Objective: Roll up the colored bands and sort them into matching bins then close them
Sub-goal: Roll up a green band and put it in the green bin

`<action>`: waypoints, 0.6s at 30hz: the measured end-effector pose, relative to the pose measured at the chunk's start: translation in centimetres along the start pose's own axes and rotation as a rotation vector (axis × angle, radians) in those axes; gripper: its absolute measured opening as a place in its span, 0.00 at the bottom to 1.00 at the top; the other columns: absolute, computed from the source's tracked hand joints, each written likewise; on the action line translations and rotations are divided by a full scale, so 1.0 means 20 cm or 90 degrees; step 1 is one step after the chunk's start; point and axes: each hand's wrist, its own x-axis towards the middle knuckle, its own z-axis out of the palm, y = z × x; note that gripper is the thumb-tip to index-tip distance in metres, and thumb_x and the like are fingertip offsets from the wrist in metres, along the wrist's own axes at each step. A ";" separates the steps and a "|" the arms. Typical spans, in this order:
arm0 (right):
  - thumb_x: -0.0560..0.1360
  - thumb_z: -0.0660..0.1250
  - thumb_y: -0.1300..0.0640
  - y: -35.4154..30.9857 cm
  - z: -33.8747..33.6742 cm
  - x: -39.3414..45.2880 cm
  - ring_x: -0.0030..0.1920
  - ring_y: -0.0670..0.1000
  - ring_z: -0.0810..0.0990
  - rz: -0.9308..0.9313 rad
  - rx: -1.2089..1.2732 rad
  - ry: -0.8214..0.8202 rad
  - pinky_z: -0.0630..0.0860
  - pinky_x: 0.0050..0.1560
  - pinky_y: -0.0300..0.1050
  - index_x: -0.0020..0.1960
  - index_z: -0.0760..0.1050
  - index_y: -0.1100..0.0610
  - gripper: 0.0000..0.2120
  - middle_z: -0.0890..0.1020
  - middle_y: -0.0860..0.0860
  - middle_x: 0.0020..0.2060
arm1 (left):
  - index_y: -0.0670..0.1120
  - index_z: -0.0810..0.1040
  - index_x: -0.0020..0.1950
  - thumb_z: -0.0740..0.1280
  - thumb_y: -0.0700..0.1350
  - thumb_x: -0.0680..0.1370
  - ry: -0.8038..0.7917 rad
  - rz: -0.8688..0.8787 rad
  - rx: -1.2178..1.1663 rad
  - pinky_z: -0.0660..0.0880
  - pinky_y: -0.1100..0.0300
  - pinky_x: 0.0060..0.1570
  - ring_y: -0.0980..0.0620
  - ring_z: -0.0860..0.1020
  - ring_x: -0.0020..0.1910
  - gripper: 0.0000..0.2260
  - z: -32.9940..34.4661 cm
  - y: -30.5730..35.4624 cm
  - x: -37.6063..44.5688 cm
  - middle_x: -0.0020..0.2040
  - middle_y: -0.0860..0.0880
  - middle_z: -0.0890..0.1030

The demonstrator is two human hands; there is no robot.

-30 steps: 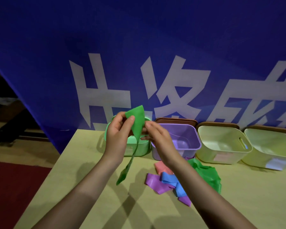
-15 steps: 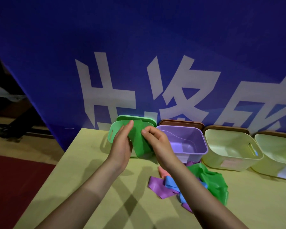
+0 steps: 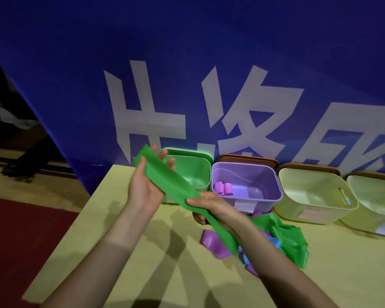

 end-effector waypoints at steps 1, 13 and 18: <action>0.76 0.65 0.63 0.02 -0.01 -0.01 0.19 0.45 0.69 0.014 -0.011 0.006 0.64 0.23 0.35 0.37 0.73 0.58 0.09 0.72 0.48 0.20 | 0.48 0.76 0.57 0.53 0.50 0.83 0.015 0.017 -0.029 0.77 0.57 0.48 0.52 0.82 0.42 0.13 -0.03 0.04 0.02 0.44 0.50 0.84; 0.75 0.70 0.61 0.21 -0.09 -0.05 0.18 0.43 0.65 -0.008 -0.154 0.128 0.61 0.21 0.33 0.38 0.70 0.59 0.10 0.64 0.46 0.22 | 0.49 0.79 0.50 0.54 0.49 0.83 0.136 0.100 -0.123 0.72 0.63 0.40 0.57 0.76 0.32 0.14 -0.26 0.26 0.12 0.36 0.54 0.79; 0.73 0.71 0.63 0.27 -0.09 -0.09 0.21 0.43 0.67 -0.030 -0.088 0.135 0.66 0.25 0.32 0.36 0.74 0.61 0.08 0.70 0.46 0.22 | 0.47 0.76 0.49 0.52 0.48 0.84 0.161 0.144 -0.116 0.70 0.66 0.30 0.59 0.70 0.26 0.14 -0.31 0.23 0.13 0.31 0.54 0.74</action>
